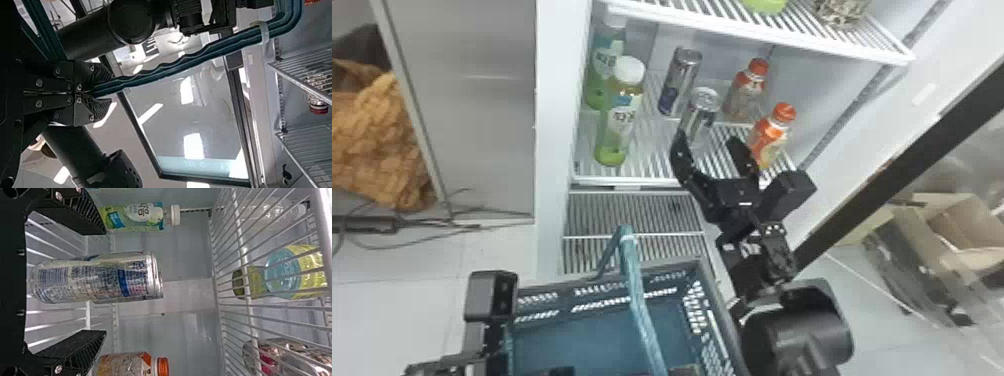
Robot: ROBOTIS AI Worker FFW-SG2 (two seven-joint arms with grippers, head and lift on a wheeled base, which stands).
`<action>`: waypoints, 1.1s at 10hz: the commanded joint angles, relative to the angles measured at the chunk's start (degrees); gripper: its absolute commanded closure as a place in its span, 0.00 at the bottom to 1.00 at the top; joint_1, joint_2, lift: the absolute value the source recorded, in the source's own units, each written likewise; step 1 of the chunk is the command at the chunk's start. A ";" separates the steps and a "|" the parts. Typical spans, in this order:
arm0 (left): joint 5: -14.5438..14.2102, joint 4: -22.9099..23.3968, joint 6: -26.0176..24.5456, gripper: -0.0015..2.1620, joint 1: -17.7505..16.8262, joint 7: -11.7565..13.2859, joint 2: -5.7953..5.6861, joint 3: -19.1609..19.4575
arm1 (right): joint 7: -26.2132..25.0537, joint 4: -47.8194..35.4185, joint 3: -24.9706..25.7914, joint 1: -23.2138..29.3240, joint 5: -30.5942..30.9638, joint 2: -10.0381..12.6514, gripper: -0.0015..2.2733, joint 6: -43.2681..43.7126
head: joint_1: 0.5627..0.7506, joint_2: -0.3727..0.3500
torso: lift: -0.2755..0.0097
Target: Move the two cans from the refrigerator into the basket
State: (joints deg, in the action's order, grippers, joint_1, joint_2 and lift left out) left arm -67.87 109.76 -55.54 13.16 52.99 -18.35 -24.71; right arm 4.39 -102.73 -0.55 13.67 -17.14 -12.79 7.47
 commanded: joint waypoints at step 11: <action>-0.34 0.00 -0.28 0.54 -0.64 0.00 -0.37 -0.77 | -0.70 11.54 -4.13 -10.44 -2.05 -1.01 0.25 2.93 | 0.70 0.03 | 0.00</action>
State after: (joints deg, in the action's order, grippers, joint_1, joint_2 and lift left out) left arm -68.21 109.76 -55.80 12.51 52.99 -18.73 -25.48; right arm 3.72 -91.61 -4.36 3.61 -18.91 -13.71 10.62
